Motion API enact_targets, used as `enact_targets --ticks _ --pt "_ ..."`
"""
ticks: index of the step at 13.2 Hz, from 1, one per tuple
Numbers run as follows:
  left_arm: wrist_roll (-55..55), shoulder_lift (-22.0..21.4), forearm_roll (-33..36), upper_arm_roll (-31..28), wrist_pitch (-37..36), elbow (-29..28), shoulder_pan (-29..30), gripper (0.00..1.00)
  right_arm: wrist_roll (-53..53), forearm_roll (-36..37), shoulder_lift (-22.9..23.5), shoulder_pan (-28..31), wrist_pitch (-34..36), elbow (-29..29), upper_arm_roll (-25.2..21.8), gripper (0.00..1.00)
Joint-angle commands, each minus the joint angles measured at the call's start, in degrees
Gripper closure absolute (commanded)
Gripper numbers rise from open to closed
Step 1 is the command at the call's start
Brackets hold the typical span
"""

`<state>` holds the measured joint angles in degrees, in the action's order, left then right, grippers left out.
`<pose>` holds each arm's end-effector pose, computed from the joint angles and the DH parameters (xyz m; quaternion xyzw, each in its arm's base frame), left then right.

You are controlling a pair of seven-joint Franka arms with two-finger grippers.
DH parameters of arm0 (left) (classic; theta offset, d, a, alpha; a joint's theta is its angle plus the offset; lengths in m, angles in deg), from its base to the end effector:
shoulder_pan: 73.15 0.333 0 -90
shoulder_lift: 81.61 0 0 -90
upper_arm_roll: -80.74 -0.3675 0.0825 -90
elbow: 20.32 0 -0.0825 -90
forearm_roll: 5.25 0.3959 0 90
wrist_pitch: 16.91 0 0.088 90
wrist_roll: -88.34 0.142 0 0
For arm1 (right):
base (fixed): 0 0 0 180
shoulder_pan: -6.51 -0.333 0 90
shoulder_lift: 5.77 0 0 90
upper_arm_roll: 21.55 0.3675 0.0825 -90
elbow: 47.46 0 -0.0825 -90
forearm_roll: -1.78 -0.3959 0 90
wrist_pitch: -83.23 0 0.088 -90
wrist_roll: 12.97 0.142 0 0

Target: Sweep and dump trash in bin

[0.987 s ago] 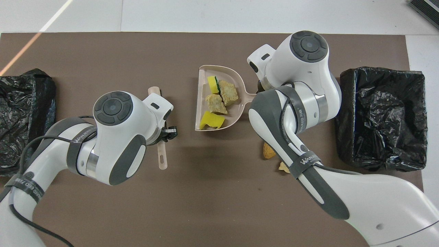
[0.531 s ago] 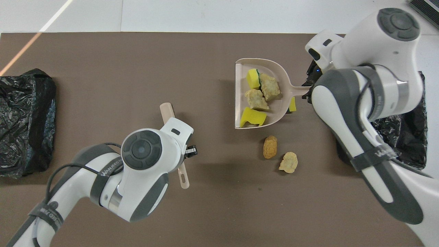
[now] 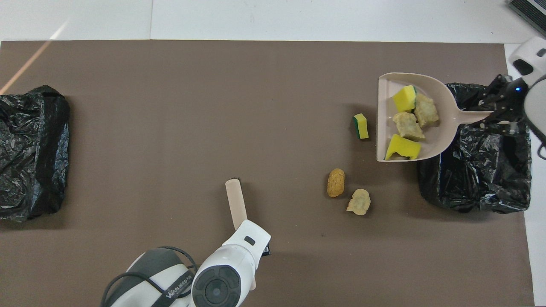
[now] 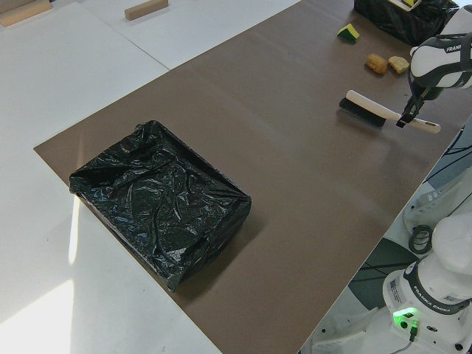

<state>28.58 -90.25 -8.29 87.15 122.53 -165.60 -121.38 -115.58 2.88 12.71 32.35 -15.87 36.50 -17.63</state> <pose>0.2614 -0.3700 0.3396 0.9976 0.0648 0.0052 0.0253 0.6263 -0.2612 0.5042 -0.7616 -0.6474 0.0121 0.0261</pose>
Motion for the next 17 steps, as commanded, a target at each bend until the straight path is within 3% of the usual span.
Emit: enact_targets --ticks 1,2,6,10,17 --pt "-0.45 -0.33 0.49 -1.14 1.97 -1.41 -0.82 0.49 -7.22 3.37 -2.04 3.15 -0.57 1.39 0.66 1.0" --pt "-0.18 0.2 0.49 -1.22 1.19 -0.54 -0.72 0.0 -8.91 4.6 -2.13 4.3 -1.09 1.47 0.75 1.0" --pt "6.03 4.06 0.66 -1.49 -2.14 7.35 7.42 0.0 -8.92 12.76 -2.3 4.66 -3.28 2.0 0.66 1.0" --pt "16.06 10.9 1.1 -1.49 -10.05 20.0 16.22 0.0 -6.13 17.17 -5.63 2.04 -11.19 10.5 0.75 1.0" --pt "36.97 19.7 2.6 -1.58 -15.15 34.25 29.76 0.0 -2.77 31.4 -5.91 -5.35 -11.29 11.93 0.75 1.0"
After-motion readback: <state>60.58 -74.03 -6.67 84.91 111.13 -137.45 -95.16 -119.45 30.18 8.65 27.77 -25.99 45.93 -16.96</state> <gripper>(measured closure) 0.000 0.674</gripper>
